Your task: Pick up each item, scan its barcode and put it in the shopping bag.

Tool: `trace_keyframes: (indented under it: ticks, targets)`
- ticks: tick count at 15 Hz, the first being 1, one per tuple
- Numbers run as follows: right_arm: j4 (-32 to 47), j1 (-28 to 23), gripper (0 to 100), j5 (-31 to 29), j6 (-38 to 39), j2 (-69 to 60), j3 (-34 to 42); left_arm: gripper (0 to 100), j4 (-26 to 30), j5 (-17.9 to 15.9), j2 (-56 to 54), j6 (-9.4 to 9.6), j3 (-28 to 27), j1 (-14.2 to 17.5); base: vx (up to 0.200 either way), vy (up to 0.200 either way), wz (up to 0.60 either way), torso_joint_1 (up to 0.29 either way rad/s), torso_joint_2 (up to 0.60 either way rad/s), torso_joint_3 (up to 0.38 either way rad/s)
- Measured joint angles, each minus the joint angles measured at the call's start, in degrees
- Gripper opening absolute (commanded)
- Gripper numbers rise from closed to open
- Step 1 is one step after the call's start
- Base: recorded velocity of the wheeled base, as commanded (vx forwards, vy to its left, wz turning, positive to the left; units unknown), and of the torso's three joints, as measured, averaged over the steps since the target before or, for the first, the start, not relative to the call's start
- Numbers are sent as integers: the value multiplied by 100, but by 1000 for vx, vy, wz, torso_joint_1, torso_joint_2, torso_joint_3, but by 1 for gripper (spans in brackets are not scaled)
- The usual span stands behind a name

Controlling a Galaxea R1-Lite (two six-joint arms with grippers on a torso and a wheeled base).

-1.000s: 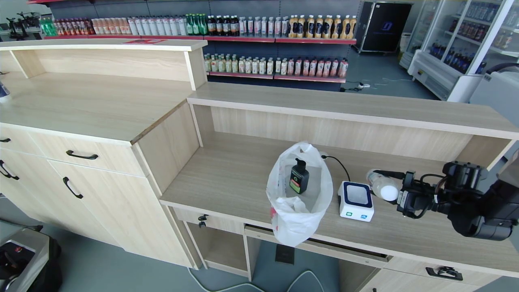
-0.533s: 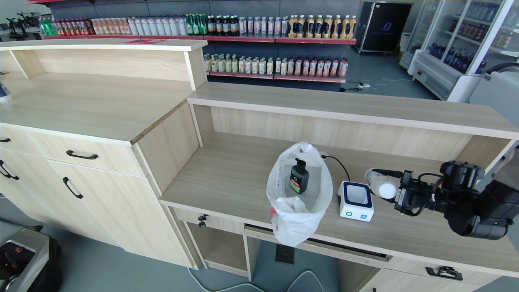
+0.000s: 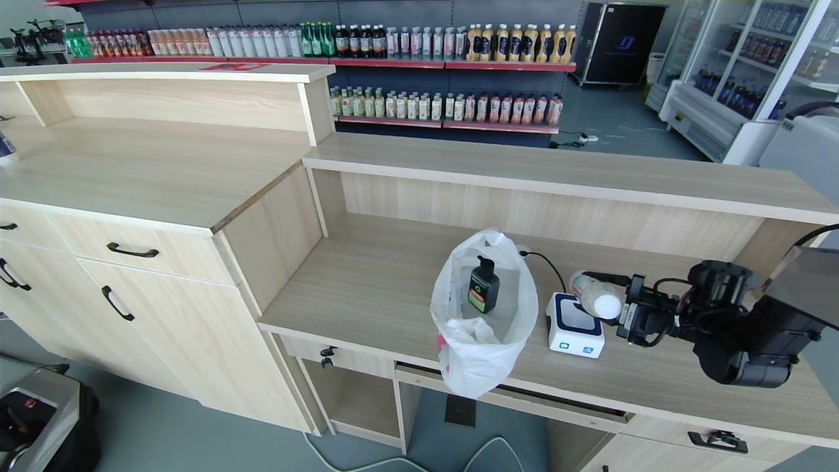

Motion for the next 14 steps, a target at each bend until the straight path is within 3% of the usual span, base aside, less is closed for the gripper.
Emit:
trace_keyframes:
  ticks: [14]
  targets:
    - [-16, 46, 0, -20, -6, 247, -176, 100, 0, 0, 0, 0, 0, 0, 0, 0, 0, 0, 0, 0]
